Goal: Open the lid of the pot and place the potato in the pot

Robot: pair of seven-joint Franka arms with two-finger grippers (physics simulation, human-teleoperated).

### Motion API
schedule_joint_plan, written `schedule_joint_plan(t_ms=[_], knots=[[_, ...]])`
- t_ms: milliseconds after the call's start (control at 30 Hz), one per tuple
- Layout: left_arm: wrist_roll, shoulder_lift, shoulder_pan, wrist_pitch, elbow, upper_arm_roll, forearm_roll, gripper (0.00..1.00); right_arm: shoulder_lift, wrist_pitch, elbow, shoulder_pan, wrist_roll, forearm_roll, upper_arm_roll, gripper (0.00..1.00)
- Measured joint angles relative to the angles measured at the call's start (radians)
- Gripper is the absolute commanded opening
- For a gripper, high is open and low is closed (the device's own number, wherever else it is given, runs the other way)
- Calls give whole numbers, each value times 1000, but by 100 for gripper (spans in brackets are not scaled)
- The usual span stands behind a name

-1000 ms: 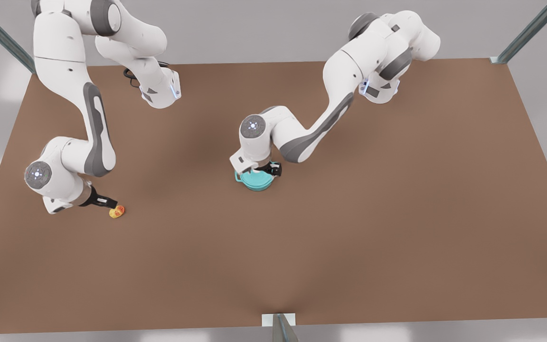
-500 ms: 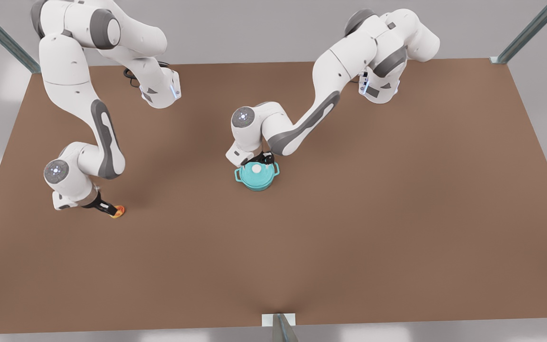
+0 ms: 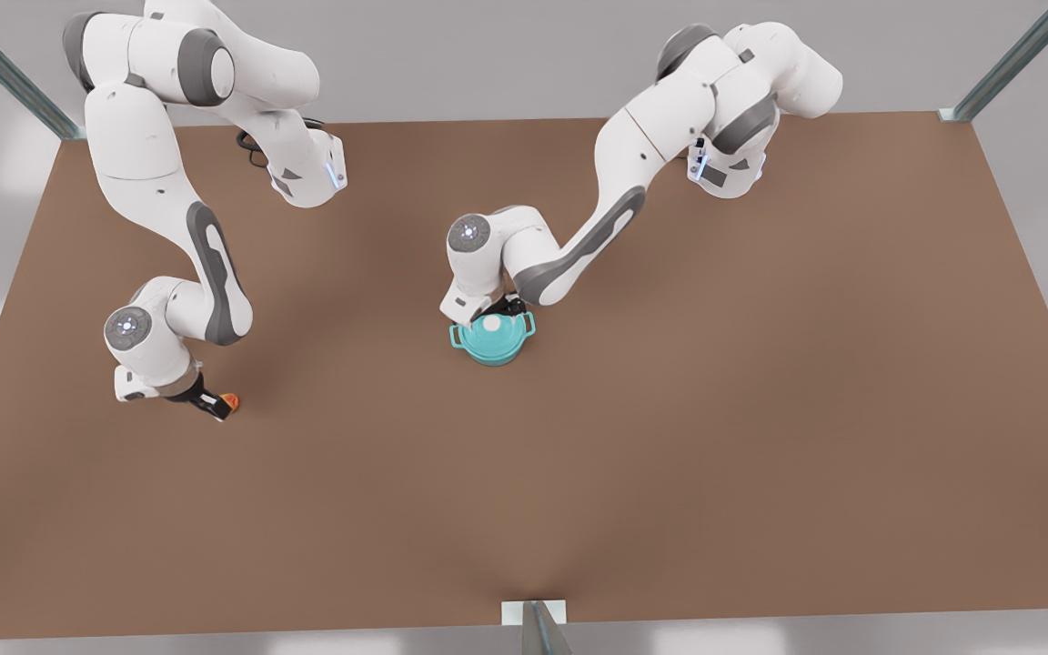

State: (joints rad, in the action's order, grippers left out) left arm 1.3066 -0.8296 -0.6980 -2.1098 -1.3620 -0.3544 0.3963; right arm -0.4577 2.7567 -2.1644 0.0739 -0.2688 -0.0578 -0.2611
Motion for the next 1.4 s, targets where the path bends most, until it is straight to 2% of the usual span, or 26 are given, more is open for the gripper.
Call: schedule_joint_plan(t_ms=[100,167,367,533,633,733,767,800,867,1000,1033,1100,1167,1267,1300,1333,1367,1400], knots=[[22,-1,0,-3,0,0,6,61,0,5,-13,6,-26,0,-1,100],[35,-1,0,-3,1,0,8,54,-6,7,-19,8,-45,0,-1,100],[65,17,15,23,45,3,12,51,-42,52,-45,12,-99,1,-1,100],[23,-13,308,66,132,11,8,51,-44,68,-46,40,-143,1,-1,100],[-28,-56,384,49,135,12,7,51,-56,73,-41,41,-166,1,0,100],[-75,-78,395,30,137,24,16,53,-70,77,-35,41,-185,2,0,100],[-89,-85,396,23,137,26,22,63,-73,78,-34,41,-190,2,0,99],[-102,-93,395,15,136,27,26,100,-74,79,-33,41,-196,2,0,96],[-127,-105,394,2,136,28,43,100,-75,80,-33,41,-206,2,0,81],[-200,-75,434,26,140,22,55,100,-75,82,-33,41,-223,2,0,71],[-248,-39,523,86,179,3,6,100,-75,82,-33,41,-226,2,1,69],[-340,124,750,240,180,-48,-103,100,-75,82,-33,41,-232,1,1,65],[-418,205,827,357,206,-58,-157,100,-75,83,-33,42,-238,1,0,62],[-518,258,920,463,231,-38,-187,100,-72,83,-33,41,-245,1,0,59],[-555,334,838,479,162,130,-244,100,-71,83,-33,41,-247,0,0,59],[-594,501,754,439,-87,267,-308,100,-70,83,-33,41,-248,0,1,58],[-636,581,716,411,-189,344,-357,100,-67,83,-33,41,-250,0,1,58],[-673,600,713,398,-204,382,-394,100,-64,82,-33,41,-252,0,1,58]])
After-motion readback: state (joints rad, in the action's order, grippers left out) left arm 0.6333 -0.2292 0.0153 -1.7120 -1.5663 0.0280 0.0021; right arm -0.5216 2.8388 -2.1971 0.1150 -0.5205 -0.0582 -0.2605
